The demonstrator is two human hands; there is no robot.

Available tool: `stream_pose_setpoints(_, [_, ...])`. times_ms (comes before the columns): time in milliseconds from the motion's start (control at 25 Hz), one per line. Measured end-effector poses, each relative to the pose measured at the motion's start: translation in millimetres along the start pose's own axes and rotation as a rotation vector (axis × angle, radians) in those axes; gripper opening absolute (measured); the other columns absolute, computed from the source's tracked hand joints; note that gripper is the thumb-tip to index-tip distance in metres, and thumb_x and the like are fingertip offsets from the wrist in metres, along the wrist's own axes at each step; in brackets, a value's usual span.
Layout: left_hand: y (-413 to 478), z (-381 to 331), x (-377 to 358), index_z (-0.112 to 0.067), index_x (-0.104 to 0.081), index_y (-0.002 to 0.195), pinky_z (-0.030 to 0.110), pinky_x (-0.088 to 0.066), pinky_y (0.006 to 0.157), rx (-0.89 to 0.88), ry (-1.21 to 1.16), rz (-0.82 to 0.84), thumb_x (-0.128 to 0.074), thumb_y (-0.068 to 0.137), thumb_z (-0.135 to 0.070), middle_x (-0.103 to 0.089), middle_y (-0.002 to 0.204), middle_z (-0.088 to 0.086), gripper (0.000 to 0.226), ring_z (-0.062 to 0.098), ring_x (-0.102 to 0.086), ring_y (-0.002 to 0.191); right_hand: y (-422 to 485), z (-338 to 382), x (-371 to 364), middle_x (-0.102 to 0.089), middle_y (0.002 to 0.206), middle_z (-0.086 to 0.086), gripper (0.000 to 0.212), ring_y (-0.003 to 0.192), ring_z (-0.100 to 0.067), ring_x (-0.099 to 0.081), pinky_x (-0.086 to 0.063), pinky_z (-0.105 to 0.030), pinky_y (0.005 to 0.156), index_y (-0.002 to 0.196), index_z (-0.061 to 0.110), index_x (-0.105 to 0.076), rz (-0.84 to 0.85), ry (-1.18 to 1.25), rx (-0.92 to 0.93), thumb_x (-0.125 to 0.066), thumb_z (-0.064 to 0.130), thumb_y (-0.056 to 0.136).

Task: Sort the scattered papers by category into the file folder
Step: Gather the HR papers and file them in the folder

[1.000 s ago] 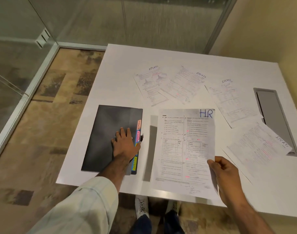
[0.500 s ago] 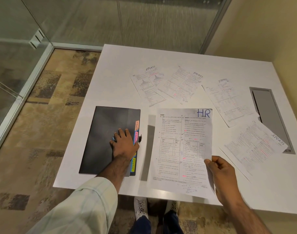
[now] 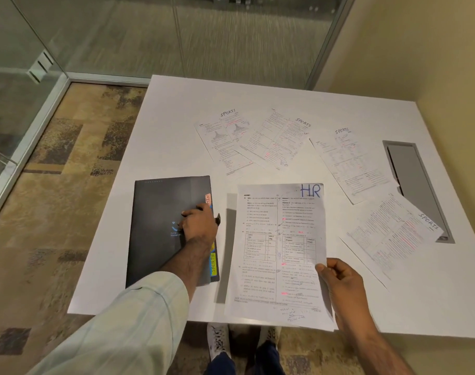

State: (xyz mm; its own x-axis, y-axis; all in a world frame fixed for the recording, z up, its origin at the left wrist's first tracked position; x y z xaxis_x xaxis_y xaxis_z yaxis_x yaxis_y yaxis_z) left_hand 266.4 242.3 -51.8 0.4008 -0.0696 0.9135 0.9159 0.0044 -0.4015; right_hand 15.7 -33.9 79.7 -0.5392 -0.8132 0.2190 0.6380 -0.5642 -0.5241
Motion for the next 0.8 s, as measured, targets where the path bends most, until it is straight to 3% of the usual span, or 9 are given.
stream_pose_setpoints(160, [0,-3,2,-0.005,-0.041,0.134,0.054,-0.056,0.091,0.023,-0.015,0.055,-0.051,0.098,-0.024,-0.038,0.142,0.048,0.042,0.055,-0.062,0.112,1,-7,2,-0.079,0.089,-0.009,0.01,0.085,-0.035,-0.076,-0.057,-0.058,0.09,0.094,0.005,-0.072,-0.005,-0.004,-0.013,-0.062,0.006,0.097])
stream_pose_setpoints(320, [-7,-4,0,0.002,-0.042,0.146,0.048,-0.055,0.095,0.008,0.076,0.09,-0.05,0.1,-0.015,-0.038,0.149,0.041,0.05,0.048,-0.063,0.118,5,-4,-4,-0.079,0.088,-0.008,0.011,0.085,-0.033,-0.076,-0.06,-0.05,0.086,0.093,0.006,-0.071,-0.02,0.033,-0.012,-0.061,0.006,0.097])
stream_pose_setpoints(400, [-6,0,6,0.001,-0.046,0.144,0.041,-0.054,0.096,-0.007,0.027,0.105,-0.05,0.101,-0.017,-0.047,0.147,0.032,0.048,0.039,-0.065,0.118,10,-1,-8,-0.079,0.087,-0.007,0.011,0.086,-0.033,-0.075,-0.061,-0.048,0.084,0.092,0.008,-0.07,-0.05,0.048,0.013,-0.061,0.008,0.097])
stream_pose_setpoints(560, [-18,23,41,-0.009,-0.063,0.109,0.035,-0.057,0.075,0.009,-0.259,0.116,-0.051,0.101,-0.025,-0.066,0.11,0.011,0.022,0.024,-0.068,0.092,23,16,-26,-0.077,0.091,-0.005,0.013,0.089,-0.028,-0.074,-0.06,-0.044,0.082,0.092,0.013,-0.07,-0.161,0.116,0.105,-0.059,0.01,0.098])
stream_pose_setpoints(680, [-28,37,66,-0.014,-0.057,0.085,0.027,-0.044,0.056,0.002,-0.357,0.086,-0.048,0.103,-0.026,-0.064,0.091,0.005,0.023,0.012,-0.057,0.069,27,38,-49,-0.075,0.094,-0.005,0.012,0.087,-0.02,-0.07,-0.057,-0.033,0.079,0.096,0.011,-0.069,-0.21,0.174,0.167,-0.058,0.008,0.098])
stream_pose_setpoints(800, [-37,44,87,-0.016,-0.052,0.079,0.024,-0.038,0.052,0.011,-0.422,0.06,-0.049,0.102,-0.025,-0.059,0.081,0.0,0.026,0.009,-0.052,0.064,29,53,-80,-0.072,0.088,-0.002,0.014,0.076,-0.013,-0.063,-0.051,-0.023,0.071,0.092,0.015,-0.069,-0.196,0.116,0.228,-0.057,0.009,0.097])
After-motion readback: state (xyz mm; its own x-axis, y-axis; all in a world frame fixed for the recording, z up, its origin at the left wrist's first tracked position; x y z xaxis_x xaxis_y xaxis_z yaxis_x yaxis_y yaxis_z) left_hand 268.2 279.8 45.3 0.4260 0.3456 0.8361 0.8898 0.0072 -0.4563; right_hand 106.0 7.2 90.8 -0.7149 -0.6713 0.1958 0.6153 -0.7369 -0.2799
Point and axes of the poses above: each hand's wrist, its own y-axis towards the middle knuckle, its own x-axis out of the back of the hand, z = x × y, the point moved 8 cm from there along y, towards the middle knuckle
